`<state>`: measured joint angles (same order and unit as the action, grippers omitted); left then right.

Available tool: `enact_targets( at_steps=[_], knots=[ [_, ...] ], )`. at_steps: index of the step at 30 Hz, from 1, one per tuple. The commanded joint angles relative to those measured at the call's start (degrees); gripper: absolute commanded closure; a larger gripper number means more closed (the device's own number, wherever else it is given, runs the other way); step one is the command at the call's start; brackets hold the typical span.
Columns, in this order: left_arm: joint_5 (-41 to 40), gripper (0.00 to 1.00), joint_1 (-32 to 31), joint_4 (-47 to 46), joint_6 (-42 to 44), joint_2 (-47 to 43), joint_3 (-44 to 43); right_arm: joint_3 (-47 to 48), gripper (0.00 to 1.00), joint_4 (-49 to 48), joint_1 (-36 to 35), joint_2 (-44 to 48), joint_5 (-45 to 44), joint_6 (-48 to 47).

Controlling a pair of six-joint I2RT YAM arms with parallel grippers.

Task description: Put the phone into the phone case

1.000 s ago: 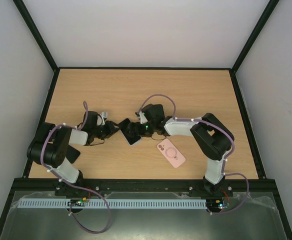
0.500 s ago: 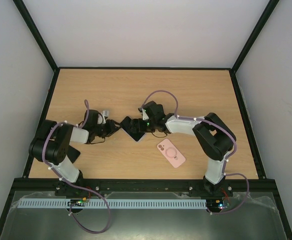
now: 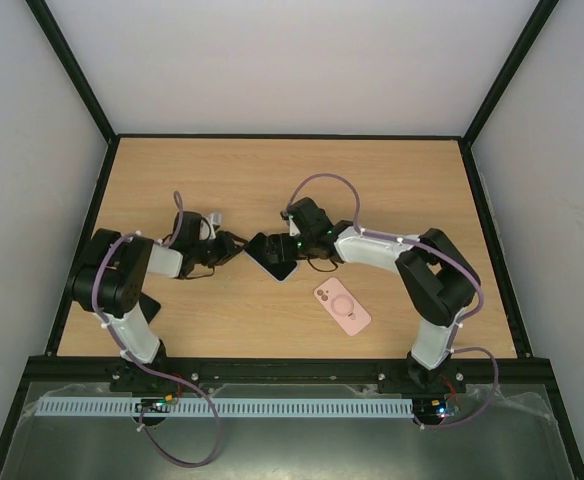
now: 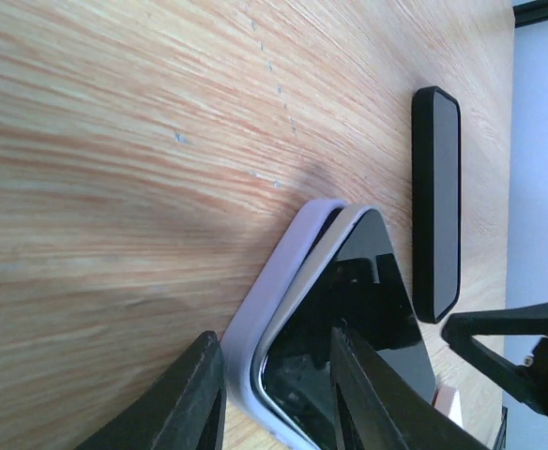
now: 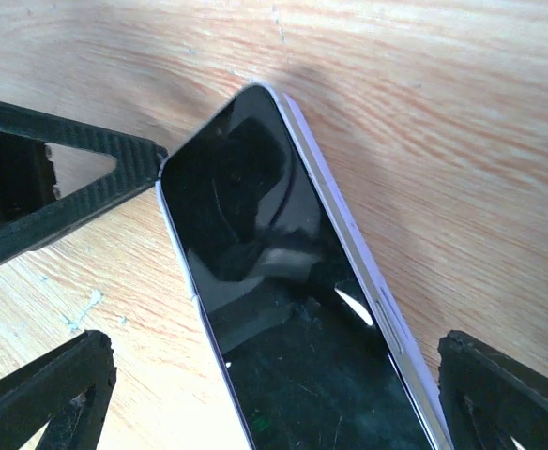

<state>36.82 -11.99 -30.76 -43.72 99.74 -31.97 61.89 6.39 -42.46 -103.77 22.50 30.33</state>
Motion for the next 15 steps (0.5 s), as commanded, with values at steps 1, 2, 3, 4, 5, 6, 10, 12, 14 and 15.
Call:
enact_targets(
  at_steps=[1, 2, 3, 4, 5, 6, 10, 12, 14, 15],
  knots=[
    [-0.5, 0.68, -0.2, 0.9, 0.2, 1.3, -2.2, 1.0, 0.06, 2.6, 1.0, 2.8, -2.8, -1.8],
    [-1.4, 0.68, -0.2, 2.4, 0.5, 1.3, -2.6, 1.3, 0.05, 2.8, 1.0, 2.5, -2.6, -2.1],
    [-2.4, 0.68, -0.2, 3.8, 0.9, 1.0, -2.7, 1.9, 0.05, 3.0, 1.2, 2.1, -2.4, -2.5],
    [-2.9, 0.67, -0.2, 4.3, 1.2, 0.7, -2.5, 2.1, 0.04, 2.8, 1.4, 1.5, -2.0, -2.8],
    [-3.4, 0.65, -0.2, 4.8, 1.3, 0.3, -2.0, 2.3, 0.04, 2.6, 1.6, 0.9, -1.3, -3.0],
    [-4.0, 0.64, -0.2, 5.5, 1.3, 0.0, -1.7, 2.6, 0.04, 2.3, 1.7, 0.1, -0.3, -3.1],
    [-4.4, 0.61, -0.2, 5.5, 0.4, -1.9, 0.8, 4.0, 0.03, 0.7, 1.9, -3.4, 3.7, -2.8],
    [-5.0, 0.61, -0.2, 6.0, -0.3, -3.0, 2.0, 4.7, 0.05, 0.1, 1.9, -5.0, 5.7, -2.8],
    [-4.8, 0.61, -0.2, 5.9, -0.6, -3.9, 3.2, 5.3, 0.06, -0.2, 1.9, -6.6, 7.3, -2.8],
    [-4.5, 0.61, -0.2, 5.9, -0.8, -4.2, 3.9, 5.5, 0.07, -0.2, 1.9, -7.3, 7.8, -2.8]
  ],
)
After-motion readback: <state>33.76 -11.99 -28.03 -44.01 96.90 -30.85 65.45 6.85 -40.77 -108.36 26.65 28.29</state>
